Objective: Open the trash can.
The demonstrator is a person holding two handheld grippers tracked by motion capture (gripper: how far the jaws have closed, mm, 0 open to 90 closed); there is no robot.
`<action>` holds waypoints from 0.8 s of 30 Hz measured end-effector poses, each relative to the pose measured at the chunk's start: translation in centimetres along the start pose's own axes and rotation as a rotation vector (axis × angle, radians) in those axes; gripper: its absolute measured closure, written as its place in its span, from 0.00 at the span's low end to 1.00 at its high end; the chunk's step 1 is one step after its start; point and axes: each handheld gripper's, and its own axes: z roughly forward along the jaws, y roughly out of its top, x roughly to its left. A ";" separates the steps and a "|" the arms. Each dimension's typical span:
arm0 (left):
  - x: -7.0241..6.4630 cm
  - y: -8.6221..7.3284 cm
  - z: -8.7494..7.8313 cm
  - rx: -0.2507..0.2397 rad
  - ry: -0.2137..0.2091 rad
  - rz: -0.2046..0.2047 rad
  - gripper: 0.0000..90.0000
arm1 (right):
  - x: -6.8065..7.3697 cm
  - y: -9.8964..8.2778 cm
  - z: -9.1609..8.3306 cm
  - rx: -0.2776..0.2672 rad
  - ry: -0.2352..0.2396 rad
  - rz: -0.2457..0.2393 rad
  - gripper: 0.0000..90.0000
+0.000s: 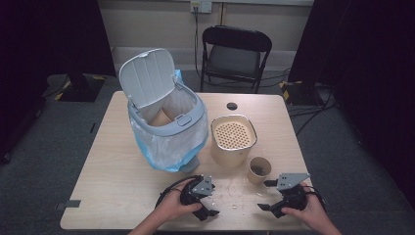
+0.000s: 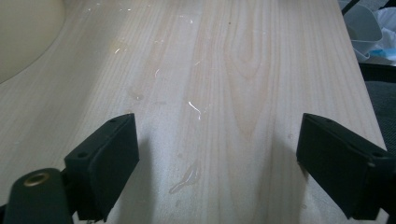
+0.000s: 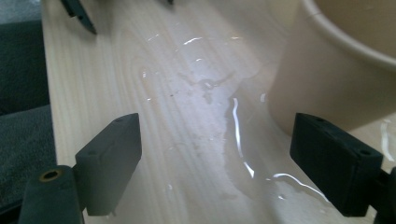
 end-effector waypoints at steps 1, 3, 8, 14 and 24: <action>0.0 0.0 0.0 0.006 -0.011 0.003 0.12 | -0.1 0.0 -0.1 -0.004 -0.004 0.006 0.17; 0.0 0.0 0.0 0.011 -0.012 0.012 0.10 | -0.5 -0.1 -0.3 -0.008 -0.017 0.013 0.17; -0.1 0.1 0.1 0.015 -0.018 0.018 0.07 | -1.2 -0.4 -0.6 -0.022 -0.052 0.045 0.16; -0.1 0.1 0.2 0.019 -0.020 0.019 0.06 | -2.1 -0.9 -0.9 -0.031 -0.101 0.082 0.17; -0.2 0.2 0.3 0.026 -0.030 0.027 0.01 | -3.6 -1.1 -0.6 -0.045 -0.175 0.110 0.19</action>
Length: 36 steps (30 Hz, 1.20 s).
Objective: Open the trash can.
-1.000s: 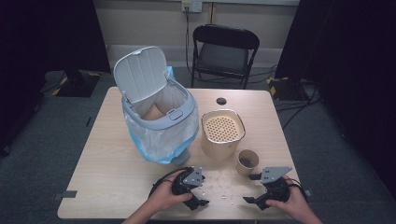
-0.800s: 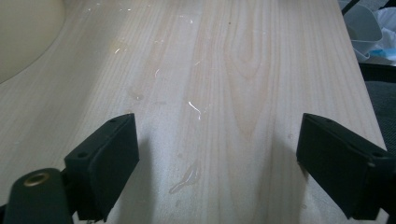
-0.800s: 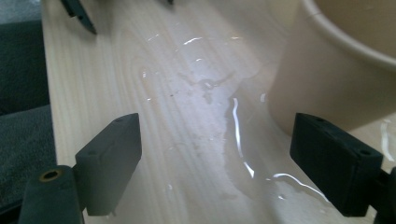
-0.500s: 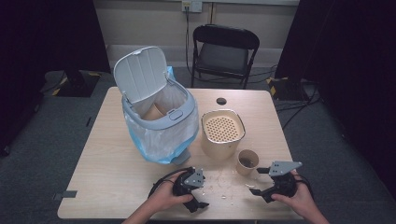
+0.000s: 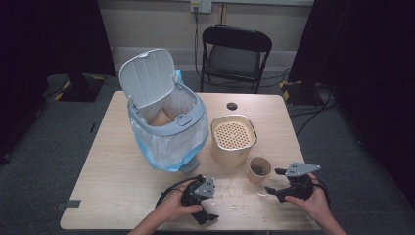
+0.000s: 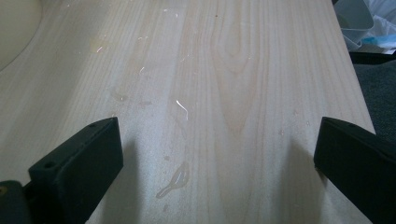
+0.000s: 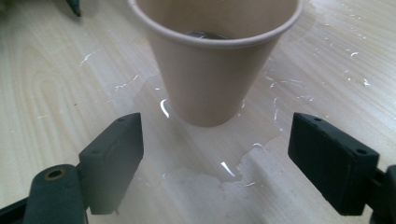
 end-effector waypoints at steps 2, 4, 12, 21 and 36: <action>0.0 0.0 0.0 0.001 0.000 0.000 0.01 | -0.2 0.1 0.2 -0.012 -0.003 0.008 0.19; 0.0 0.0 0.0 0.000 0.000 0.000 0.01 | -0.4 0.2 0.6 -0.029 0.014 0.018 0.19; 0.0 0.0 0.0 0.005 -0.002 0.001 0.00 | -0.3 1.1 2.1 -0.044 0.042 0.001 0.20; 0.0 0.0 -0.1 0.012 -0.006 0.001 0.00 | -0.4 1.5 3.4 -0.085 0.071 0.000 0.22; 0.0 0.0 0.0 0.010 0.000 0.001 0.00 | -0.5 1.2 4.5 -0.143 0.093 0.018 0.23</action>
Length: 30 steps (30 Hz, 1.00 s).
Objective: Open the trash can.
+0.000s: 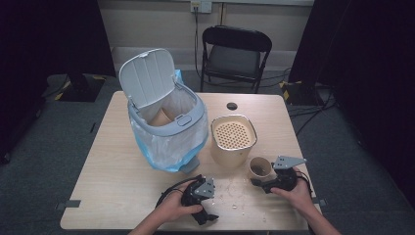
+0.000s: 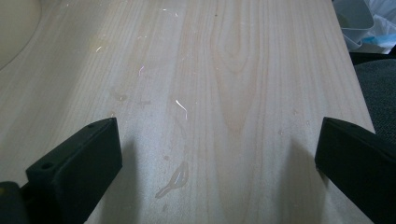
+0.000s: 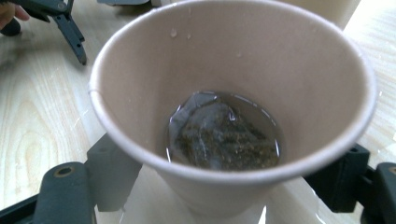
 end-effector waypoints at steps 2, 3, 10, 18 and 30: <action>0.0 0.0 0.0 0.002 0.000 -0.001 0.00 | 0.1 0.0 0.1 -0.003 0.011 -0.003 0.26; 0.0 0.0 0.0 0.000 0.000 0.000 0.00 | 0.1 0.0 0.1 -0.004 0.006 -0.012 0.25; 0.0 0.0 0.0 0.002 0.000 -0.001 0.00 | -0.2 -0.1 0.1 -0.024 0.014 0.011 0.30; 0.0 0.0 0.0 0.002 0.000 -0.001 0.00 | -0.2 0.0 0.1 -0.031 0.016 -0.002 0.31; 0.0 0.0 0.0 -0.001 0.001 0.000 0.00 | -0.1 0.0 0.2 -0.057 0.014 0.008 0.29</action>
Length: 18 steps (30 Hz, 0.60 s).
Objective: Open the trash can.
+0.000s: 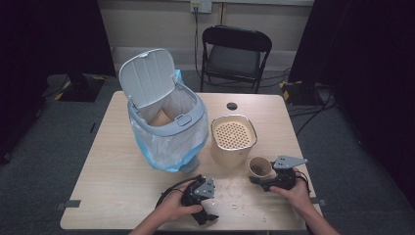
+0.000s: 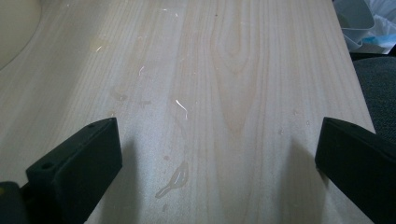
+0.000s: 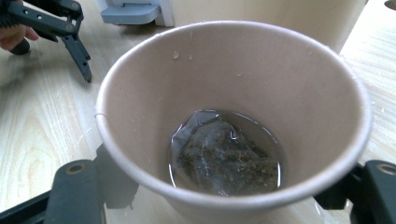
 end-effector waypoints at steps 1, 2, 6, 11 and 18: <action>0.0 0.0 0.0 0.000 0.000 0.000 0.00 | 0.0 0.0 0.0 -0.001 -0.002 0.001 0.29; 0.0 0.0 0.0 0.002 -0.001 -0.001 0.00 | 0.0 0.0 0.0 -0.002 -0.001 0.001 0.30; 0.0 0.0 0.0 0.003 -0.001 -0.001 0.00 | 0.0 0.0 -0.1 -0.003 -0.008 -0.003 0.31; 0.0 0.0 0.0 0.001 -0.001 0.001 0.00 | -0.1 0.0 -0.4 0.008 -0.022 -0.014 0.32; 0.0 0.0 0.0 0.004 -0.001 0.000 0.00 | -0.7 0.7 -1.2 0.019 -0.058 -0.011 0.33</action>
